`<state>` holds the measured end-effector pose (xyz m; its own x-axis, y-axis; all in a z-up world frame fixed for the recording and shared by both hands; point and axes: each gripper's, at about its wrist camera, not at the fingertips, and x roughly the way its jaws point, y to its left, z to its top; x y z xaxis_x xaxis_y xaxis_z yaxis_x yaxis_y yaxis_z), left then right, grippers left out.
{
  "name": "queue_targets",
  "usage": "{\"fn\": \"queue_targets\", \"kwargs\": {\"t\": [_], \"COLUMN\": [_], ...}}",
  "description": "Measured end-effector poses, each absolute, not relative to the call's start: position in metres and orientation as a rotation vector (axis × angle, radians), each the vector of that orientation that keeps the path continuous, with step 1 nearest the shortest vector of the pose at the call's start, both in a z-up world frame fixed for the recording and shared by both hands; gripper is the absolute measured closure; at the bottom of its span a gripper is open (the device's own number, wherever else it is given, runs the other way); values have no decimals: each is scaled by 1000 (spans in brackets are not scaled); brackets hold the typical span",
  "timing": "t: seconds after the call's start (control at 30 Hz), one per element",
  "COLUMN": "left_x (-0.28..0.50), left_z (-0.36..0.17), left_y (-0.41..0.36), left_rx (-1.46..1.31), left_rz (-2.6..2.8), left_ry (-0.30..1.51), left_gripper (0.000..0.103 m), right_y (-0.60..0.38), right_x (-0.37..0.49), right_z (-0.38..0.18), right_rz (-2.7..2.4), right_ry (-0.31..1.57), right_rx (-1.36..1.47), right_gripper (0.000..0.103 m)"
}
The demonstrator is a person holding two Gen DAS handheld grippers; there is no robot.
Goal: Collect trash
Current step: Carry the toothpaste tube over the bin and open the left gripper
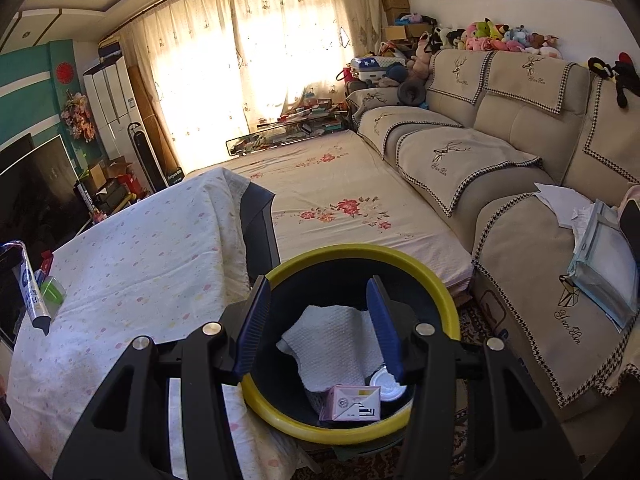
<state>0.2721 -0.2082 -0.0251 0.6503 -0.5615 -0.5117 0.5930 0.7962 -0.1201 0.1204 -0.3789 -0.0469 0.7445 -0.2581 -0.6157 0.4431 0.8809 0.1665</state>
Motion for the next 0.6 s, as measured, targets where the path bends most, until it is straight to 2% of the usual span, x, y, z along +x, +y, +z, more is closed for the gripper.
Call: {"fn": "queue_targets", "kwargs": {"t": [0.33,0.6], "left_x": [281,280], "left_z": [-37,-71], "left_y": [-344,-454], "left_rx": [137,225], "left_rz": [-831,-918], "left_ry": [602,666], "left_gripper": [86,84], "right_y": [-423,-451], "right_x": [82,62], "right_z": [-52,-62], "right_rz": [-467,-506], "right_ry": [586,578], "right_rx": [381,435], "right_gripper": [52,51]}}
